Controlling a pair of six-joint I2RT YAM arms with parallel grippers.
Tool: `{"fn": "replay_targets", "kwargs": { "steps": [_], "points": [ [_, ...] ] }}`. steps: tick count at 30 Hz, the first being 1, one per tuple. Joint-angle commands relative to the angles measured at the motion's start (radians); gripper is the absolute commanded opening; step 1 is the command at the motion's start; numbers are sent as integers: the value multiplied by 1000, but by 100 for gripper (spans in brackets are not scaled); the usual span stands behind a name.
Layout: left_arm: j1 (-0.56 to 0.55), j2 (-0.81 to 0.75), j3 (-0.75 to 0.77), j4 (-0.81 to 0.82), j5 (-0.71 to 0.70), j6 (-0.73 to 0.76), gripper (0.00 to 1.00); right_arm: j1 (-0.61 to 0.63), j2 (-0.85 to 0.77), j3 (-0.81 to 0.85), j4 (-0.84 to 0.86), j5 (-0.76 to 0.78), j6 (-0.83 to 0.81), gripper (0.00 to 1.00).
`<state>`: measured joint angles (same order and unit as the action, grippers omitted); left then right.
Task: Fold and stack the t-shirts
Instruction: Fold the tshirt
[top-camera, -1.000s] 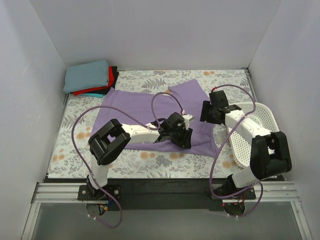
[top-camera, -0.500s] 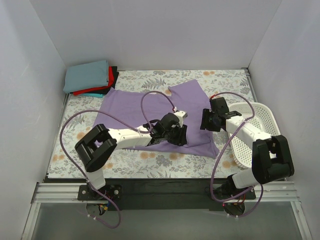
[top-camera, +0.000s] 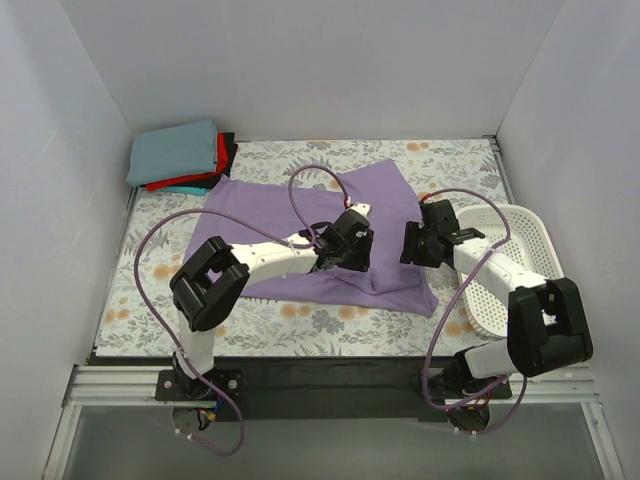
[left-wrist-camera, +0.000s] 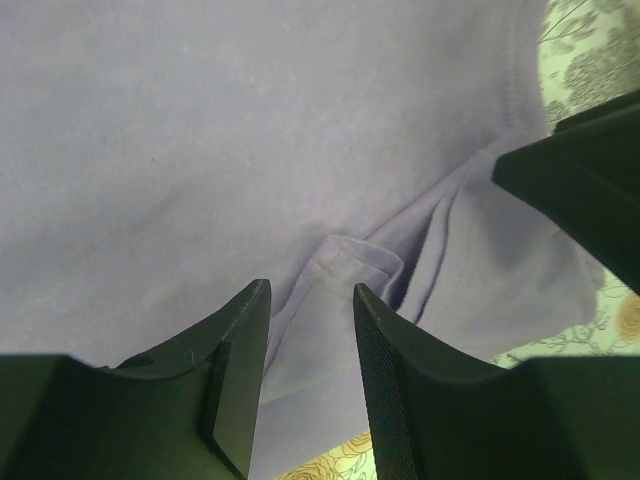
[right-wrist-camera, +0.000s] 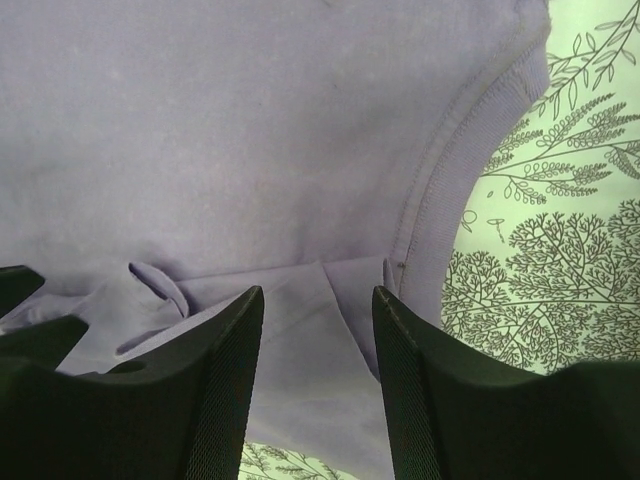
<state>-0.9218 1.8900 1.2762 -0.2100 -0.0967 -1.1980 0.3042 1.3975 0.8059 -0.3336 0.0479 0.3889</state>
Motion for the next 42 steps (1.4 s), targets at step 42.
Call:
{"fn": "replay_targets", "kwargs": {
  "steps": [42],
  "points": [
    [-8,-14,-38,104,356,147,33,7,-66,-42,33,49,4,53]
  ]
}}
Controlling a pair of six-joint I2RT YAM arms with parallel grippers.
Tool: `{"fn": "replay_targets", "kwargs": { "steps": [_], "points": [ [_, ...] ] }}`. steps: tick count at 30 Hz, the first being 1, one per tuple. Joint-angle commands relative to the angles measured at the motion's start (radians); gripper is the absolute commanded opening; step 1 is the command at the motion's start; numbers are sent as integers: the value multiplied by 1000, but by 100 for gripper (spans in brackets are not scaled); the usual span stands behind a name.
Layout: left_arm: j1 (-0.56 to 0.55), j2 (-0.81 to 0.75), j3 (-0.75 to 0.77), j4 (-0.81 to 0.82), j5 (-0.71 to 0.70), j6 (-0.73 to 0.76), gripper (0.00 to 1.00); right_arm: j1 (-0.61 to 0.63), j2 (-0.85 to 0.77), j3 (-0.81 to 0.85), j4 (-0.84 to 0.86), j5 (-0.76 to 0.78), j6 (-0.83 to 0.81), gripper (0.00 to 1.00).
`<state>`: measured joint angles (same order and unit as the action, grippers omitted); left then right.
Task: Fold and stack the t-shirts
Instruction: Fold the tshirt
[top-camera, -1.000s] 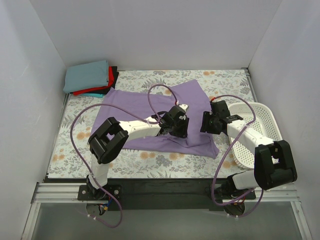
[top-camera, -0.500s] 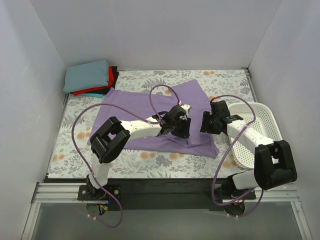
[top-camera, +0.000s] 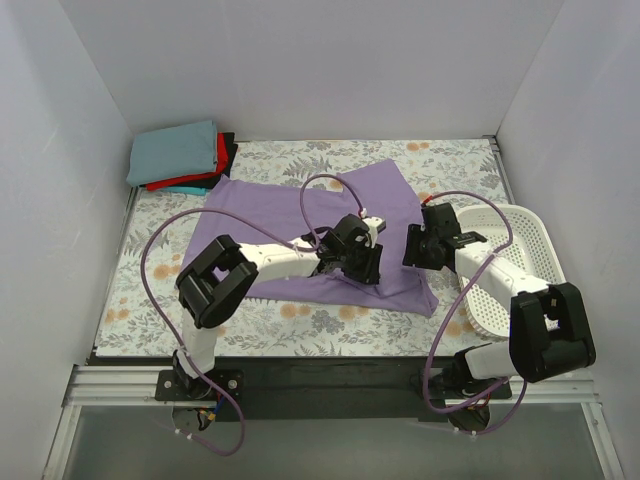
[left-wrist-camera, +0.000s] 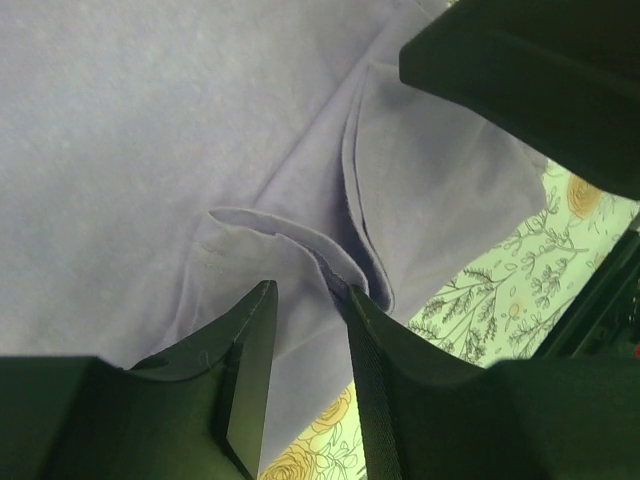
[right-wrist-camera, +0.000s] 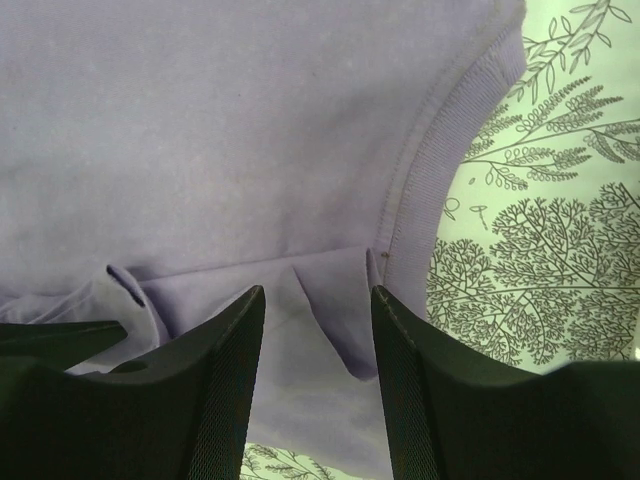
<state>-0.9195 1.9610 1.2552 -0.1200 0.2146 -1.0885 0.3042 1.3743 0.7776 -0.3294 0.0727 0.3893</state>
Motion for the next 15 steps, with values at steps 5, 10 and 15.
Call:
{"fn": "replay_targets", "kwargs": {
  "steps": [5,10,15],
  "points": [
    [-38,-82,-19,2,91,75,33,7,-61,-15,24,39,11,53],
    [-70,-65,-4,-33,75,110,33,7,-76,-15,20,50,10,53],
    [-71,-94,-14,-37,-7,127,41,7,-87,-18,18,52,6,53]
  ]
}}
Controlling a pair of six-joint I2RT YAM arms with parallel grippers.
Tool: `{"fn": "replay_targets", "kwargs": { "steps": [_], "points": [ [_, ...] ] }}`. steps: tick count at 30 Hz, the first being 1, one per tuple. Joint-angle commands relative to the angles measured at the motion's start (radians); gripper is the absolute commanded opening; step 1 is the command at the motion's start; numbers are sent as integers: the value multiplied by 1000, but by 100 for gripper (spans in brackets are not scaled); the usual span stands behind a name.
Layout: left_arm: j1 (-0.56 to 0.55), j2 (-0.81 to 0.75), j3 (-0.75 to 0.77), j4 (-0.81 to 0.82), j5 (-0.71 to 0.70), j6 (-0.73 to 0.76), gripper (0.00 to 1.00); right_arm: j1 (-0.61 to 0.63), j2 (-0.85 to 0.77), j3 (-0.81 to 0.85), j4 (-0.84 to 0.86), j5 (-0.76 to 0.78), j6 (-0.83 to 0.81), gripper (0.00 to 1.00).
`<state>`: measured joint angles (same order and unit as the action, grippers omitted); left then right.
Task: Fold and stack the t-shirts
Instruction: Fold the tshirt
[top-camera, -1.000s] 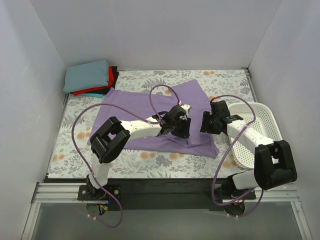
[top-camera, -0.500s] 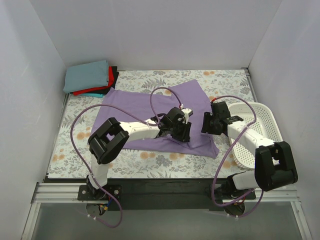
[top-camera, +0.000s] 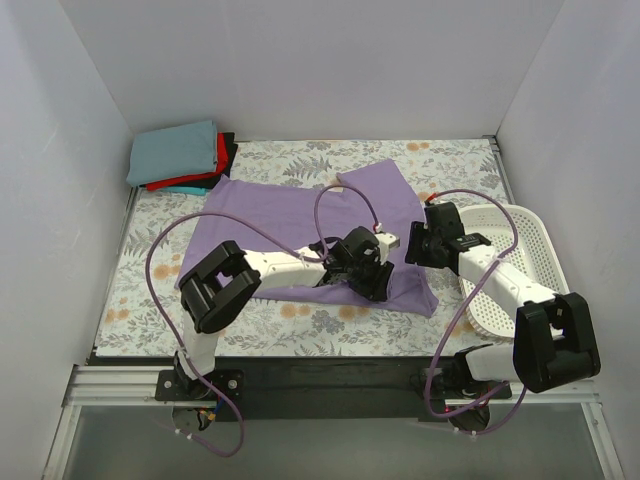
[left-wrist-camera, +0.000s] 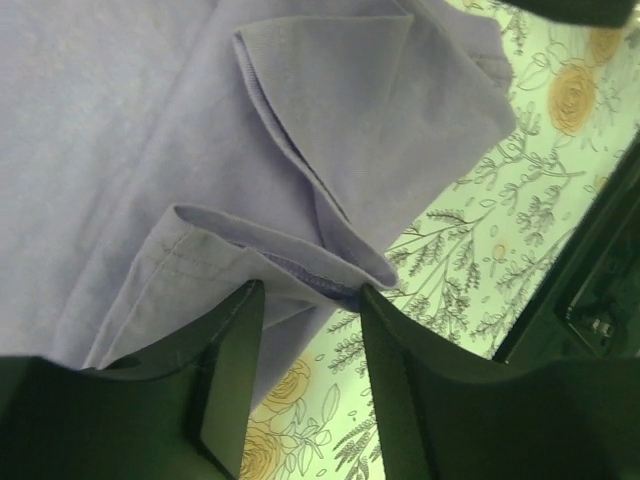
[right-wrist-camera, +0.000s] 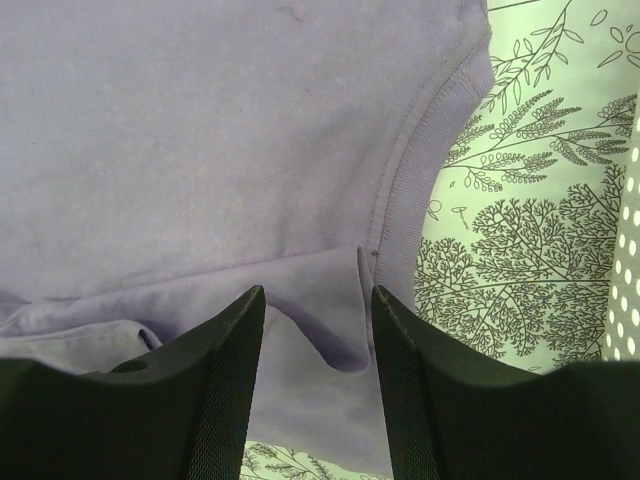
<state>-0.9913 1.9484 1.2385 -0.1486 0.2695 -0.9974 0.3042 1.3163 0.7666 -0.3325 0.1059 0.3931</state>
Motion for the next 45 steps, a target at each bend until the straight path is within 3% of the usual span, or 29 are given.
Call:
{"fn": "replay_targets", "kwargs": {
  "steps": [1,8,12,26,45],
  "points": [
    [0,-103,-1,-6,-94,36,43,6,-29,-7,20,18,1,53],
    [23,-167,13,12,-257,17,44,7,-31,-9,20,3,-5,53],
    [45,-109,70,-48,-332,20,44,6,-32,-12,23,2,-7,53],
    [68,47,196,-91,-69,59,41,7,-46,-24,23,11,-10,53],
    [59,95,205,-108,-84,54,33,6,-42,-24,29,11,-8,53]
  ]
}}
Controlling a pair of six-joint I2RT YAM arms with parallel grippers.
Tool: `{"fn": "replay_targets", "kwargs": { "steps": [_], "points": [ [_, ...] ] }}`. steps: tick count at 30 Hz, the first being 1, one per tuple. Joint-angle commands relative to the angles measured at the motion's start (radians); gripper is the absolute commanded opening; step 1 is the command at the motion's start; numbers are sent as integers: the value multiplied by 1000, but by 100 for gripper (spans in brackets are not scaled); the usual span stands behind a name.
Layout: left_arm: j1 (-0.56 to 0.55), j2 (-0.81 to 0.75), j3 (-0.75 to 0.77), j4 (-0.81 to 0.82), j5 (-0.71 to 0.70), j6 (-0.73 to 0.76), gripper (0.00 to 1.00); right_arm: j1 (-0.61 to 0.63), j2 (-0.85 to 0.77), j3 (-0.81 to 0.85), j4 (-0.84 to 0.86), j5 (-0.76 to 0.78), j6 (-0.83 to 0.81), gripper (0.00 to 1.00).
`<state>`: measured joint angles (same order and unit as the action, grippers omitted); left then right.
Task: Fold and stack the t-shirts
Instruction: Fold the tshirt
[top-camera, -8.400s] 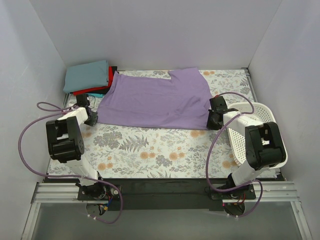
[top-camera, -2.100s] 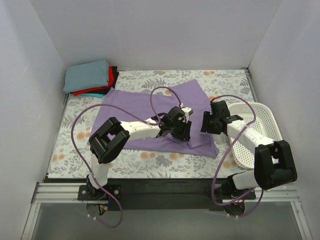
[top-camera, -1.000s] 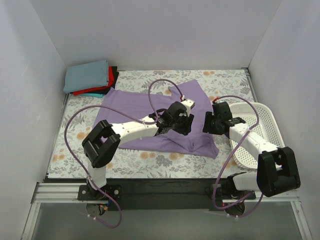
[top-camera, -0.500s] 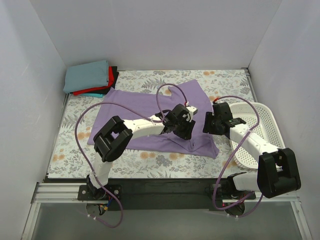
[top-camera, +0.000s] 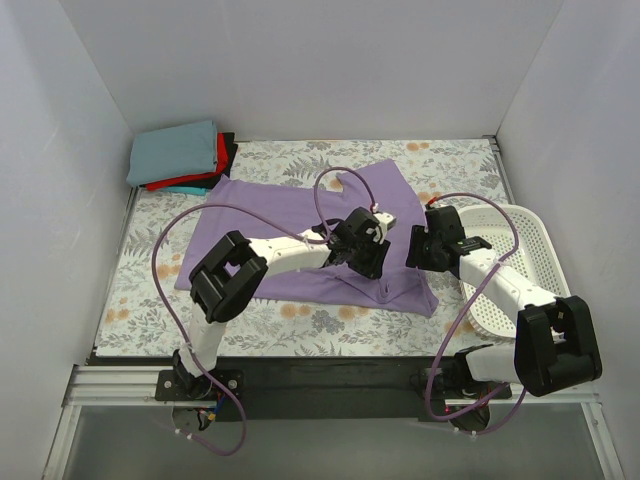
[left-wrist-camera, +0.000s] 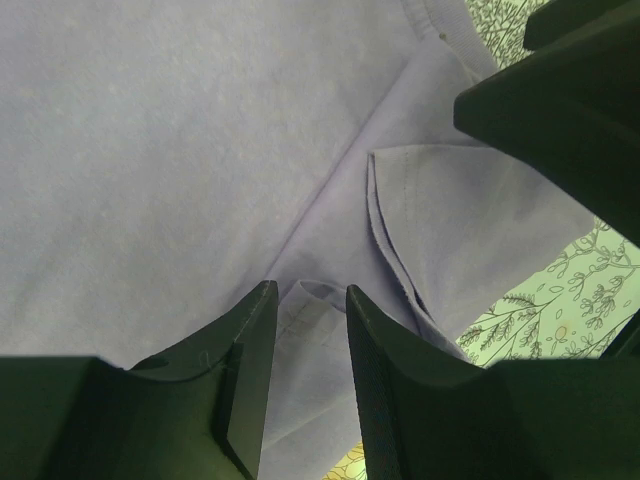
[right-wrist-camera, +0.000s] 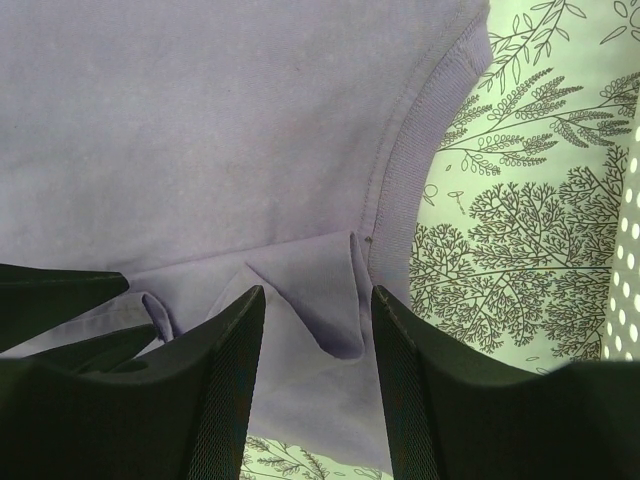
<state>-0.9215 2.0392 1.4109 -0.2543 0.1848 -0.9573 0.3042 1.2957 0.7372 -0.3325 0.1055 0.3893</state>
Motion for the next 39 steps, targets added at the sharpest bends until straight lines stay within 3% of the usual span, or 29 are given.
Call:
{"fn": "replay_targets", "kwargs": {
  "steps": [1,10,20,28,32,39],
  "points": [
    [-13,4,36,-2,-1,17,33,7,-19,5,30,10,-4,53],
    [-23,6,33,-2,-47,11,28,6,-22,-1,29,11,-4,53],
    [-23,-45,2,18,-93,2,0,7,-24,5,50,-36,-32,53],
    [-23,-115,-53,49,-133,-32,0,19,13,28,70,-96,-90,53],
    [-23,-134,-78,50,-125,-47,0,42,56,57,69,-95,-116,48],
    [-23,-151,-105,55,-125,-70,0,68,123,68,67,-63,-122,47]
  ]
}}
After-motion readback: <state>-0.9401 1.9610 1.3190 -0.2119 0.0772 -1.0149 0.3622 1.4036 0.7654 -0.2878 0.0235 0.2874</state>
